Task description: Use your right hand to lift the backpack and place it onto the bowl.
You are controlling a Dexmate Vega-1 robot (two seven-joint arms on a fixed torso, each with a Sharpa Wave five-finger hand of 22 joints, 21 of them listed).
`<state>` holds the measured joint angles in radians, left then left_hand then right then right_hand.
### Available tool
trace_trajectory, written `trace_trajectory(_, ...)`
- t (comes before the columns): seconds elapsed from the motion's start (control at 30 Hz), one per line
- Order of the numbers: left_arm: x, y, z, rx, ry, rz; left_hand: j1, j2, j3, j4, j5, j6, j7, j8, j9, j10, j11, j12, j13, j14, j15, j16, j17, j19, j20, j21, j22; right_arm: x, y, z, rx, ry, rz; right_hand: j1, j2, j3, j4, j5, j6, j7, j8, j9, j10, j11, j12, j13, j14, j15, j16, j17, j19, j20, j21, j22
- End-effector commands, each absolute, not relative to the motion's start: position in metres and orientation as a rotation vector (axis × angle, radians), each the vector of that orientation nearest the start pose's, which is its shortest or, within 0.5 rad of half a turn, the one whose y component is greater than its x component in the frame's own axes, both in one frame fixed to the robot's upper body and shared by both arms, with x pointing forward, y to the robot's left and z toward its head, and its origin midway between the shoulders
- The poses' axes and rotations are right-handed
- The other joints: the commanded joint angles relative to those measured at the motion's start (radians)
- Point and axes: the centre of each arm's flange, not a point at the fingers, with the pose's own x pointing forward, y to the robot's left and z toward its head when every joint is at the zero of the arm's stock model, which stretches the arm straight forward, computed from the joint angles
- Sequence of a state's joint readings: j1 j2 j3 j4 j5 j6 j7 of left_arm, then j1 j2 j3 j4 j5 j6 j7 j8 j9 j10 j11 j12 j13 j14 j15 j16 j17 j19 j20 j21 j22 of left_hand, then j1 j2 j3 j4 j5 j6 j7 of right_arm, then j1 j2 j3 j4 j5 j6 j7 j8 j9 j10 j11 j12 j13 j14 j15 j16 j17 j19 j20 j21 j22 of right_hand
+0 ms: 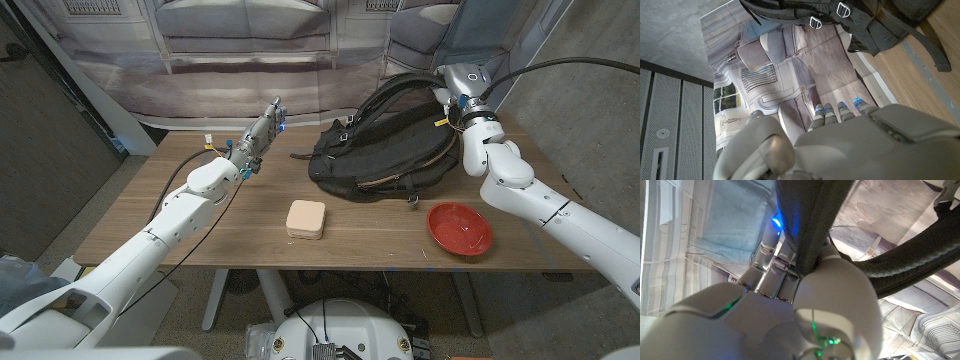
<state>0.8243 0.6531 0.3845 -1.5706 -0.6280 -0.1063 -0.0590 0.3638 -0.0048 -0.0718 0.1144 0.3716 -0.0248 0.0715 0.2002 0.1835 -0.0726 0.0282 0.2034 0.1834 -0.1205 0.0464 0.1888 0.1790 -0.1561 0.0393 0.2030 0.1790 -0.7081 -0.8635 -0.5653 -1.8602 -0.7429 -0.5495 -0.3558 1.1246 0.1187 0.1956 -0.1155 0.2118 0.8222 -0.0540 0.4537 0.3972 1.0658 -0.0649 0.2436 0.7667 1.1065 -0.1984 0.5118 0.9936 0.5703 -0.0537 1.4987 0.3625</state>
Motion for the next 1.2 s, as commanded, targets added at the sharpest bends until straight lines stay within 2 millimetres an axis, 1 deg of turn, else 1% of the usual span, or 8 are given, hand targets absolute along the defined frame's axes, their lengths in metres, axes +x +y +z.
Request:
trace_trajectory(0.03,0.616,0.26,0.038,0.143,-0.618,-0.358,0.002,0.009,-0.007,0.002,0.004,0.006,0.005,-0.002,0.005,-0.003,0.001,-0.003,0.003,0.0,0.002,0.0,0.004,0.002,0.005,-0.001,0.003,0.532,-0.282,0.146,-1.45,-0.83,-0.729,0.028,0.023,0.001,0.005,0.004,0.154,-0.145,-0.006,0.004,0.173,-0.13,-0.003,0.003,0.004,-0.026,-0.006,0.005,-0.005,-0.167,0.01,-0.004)
trace_trajectory(0.33,0.617,0.262,0.035,0.124,-0.625,-0.365,0.002,0.01,-0.009,0.002,0.004,0.005,0.004,-0.003,0.005,-0.003,0.001,-0.003,0.003,-0.001,0.001,-0.001,0.004,0.002,0.005,-0.001,0.003,0.515,-0.271,0.156,-1.471,-0.869,-0.719,0.031,0.024,-0.001,0.005,0.005,0.156,-0.145,-0.012,0.004,0.171,-0.13,-0.007,0.004,0.007,-0.027,-0.014,0.006,-0.006,-0.167,0.014,-0.014)
trace_trajectory(0.53,0.618,0.262,0.034,0.119,-0.632,-0.372,0.003,0.011,-0.01,0.002,0.004,0.007,0.005,-0.002,0.005,-0.004,0.0,-0.003,0.003,0.0,0.001,0.0,0.004,0.002,0.006,-0.002,0.003,0.507,-0.262,0.163,-1.489,-0.891,-0.716,0.032,0.022,-0.004,0.005,0.004,0.159,-0.145,-0.014,0.006,0.173,-0.131,-0.008,0.005,0.011,-0.026,-0.017,0.006,-0.005,-0.167,0.017,-0.021)
trace_trajectory(0.67,0.617,0.262,0.036,0.122,-0.635,-0.369,0.004,0.012,-0.011,0.002,0.004,0.006,0.005,-0.002,0.005,-0.003,0.005,-0.003,0.003,0.0,0.001,0.0,0.004,0.002,0.005,-0.002,0.003,0.504,-0.26,0.167,-1.487,-0.901,-0.715,0.032,0.024,-0.004,0.006,0.005,0.159,-0.145,-0.017,0.007,0.171,-0.13,-0.011,0.003,0.01,-0.026,-0.02,0.01,-0.006,-0.167,0.018,-0.026)
trace_trajectory(0.9,0.615,0.263,0.037,0.124,-0.639,-0.369,0.005,0.013,-0.013,0.001,0.005,0.006,0.005,-0.002,0.005,-0.005,0.001,-0.004,0.003,0.0,0.002,0.0,0.004,0.003,0.005,-0.002,0.003,0.496,-0.259,0.173,-1.478,-0.913,-0.724,0.033,0.024,-0.007,0.006,0.005,0.161,-0.145,-0.022,0.007,0.173,-0.131,-0.011,0.006,0.013,-0.027,-0.026,0.009,-0.007,-0.167,0.021,-0.034)
trace_trajectory(1.2,0.615,0.264,0.036,0.123,-0.638,-0.375,0.005,0.014,-0.015,0.001,0.005,0.005,0.005,-0.003,0.005,-0.003,0.002,-0.003,0.003,-0.001,0.001,-0.001,0.004,0.002,0.005,-0.002,0.003,0.488,-0.254,0.179,-1.481,-0.923,-0.733,0.034,0.023,-0.009,0.007,0.005,0.165,-0.145,-0.025,0.008,0.174,-0.13,-0.015,0.002,0.015,-0.026,-0.029,0.015,-0.007,-0.167,0.024,-0.041)
